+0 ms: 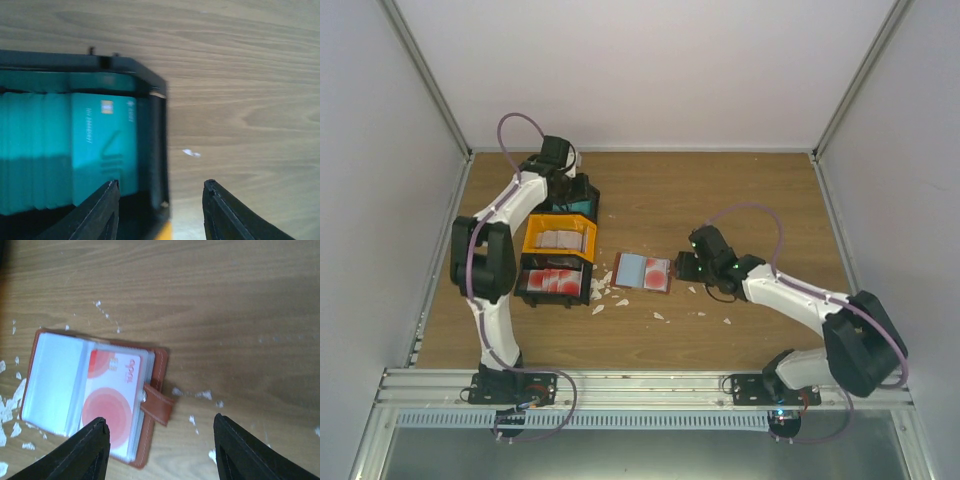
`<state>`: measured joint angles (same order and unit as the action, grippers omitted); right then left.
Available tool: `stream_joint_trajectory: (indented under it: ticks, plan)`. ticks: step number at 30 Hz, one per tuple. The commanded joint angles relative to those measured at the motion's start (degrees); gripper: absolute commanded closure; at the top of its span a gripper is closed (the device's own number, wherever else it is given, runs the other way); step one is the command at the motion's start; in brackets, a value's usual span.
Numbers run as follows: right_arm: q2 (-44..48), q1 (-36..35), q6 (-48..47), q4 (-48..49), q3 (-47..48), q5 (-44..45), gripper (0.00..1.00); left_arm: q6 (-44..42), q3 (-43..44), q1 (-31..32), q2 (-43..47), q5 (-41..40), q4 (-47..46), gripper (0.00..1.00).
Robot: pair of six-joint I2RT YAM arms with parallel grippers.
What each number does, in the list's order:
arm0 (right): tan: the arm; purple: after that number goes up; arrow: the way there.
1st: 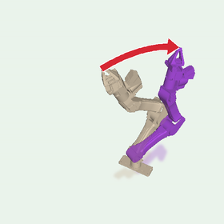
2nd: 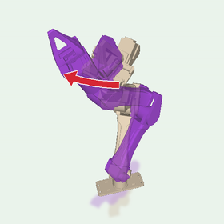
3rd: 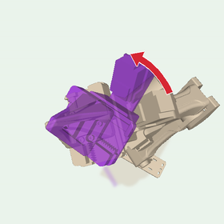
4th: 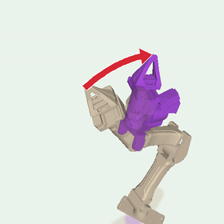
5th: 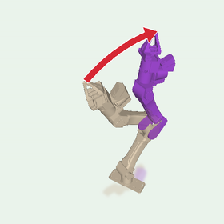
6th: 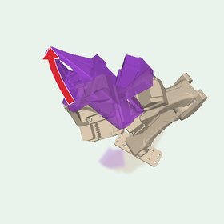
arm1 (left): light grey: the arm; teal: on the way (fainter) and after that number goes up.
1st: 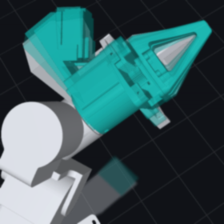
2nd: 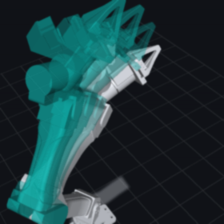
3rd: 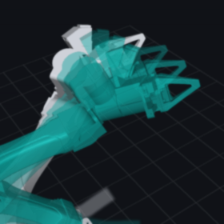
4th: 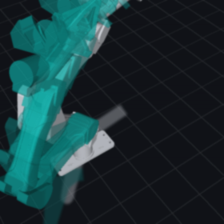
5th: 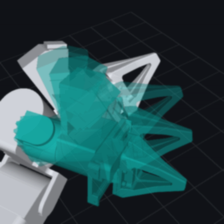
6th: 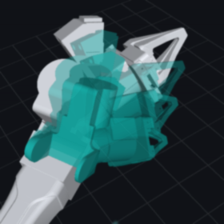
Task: Put the credit cards into the card holder
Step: Pick up the credit card from the storage box.
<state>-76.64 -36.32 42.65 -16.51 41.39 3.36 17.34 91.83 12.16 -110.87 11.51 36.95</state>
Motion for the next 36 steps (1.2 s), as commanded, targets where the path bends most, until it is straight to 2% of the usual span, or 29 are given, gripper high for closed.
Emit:
stream_joint_trajectory:
  ticks: [1, 8, 14, 19, 23, 31, 36]
  plan:
    - [-4.28, 0.10, -4.02, 3.32, 4.75, 3.05, 0.42, -1.39, 5.61, -2.36, -5.61, -0.95, 4.10, 0.52]
    - [-12.73, 0.03, -7.79, 7.43, 7.66, 1.05, 0.44, -0.85, 11.75, -6.45, -13.33, -1.02, 4.99, 0.52]
    - [-18.19, 0.08, -9.29, 9.11, 8.30, 0.09, 0.45, -1.47, 19.16, -6.92, -20.51, 1.16, 7.24, 0.49]
    - [-20.88, 0.00, -9.43, 9.91, 8.10, -0.97, 0.45, -1.52, 20.76, -6.93, -23.43, 2.98, 7.16, 0.48]
    - [-21.98, 0.11, -9.38, 9.81, 8.21, -1.09, 0.45, -1.85, 20.42, -6.85, -24.37, 6.54, 7.13, 0.48]
    - [-22.35, 0.17, -8.41, 9.17, 8.34, -0.98, 0.46, -1.58, 15.84, -6.72, -19.50, 15.65, 2.86, 0.63]
    - [-22.53, 0.10, -7.81, 9.06, 8.28, -1.00, 0.46, -1.52, 15.18, -6.74, -17.16, 17.25, 2.37, 0.66]
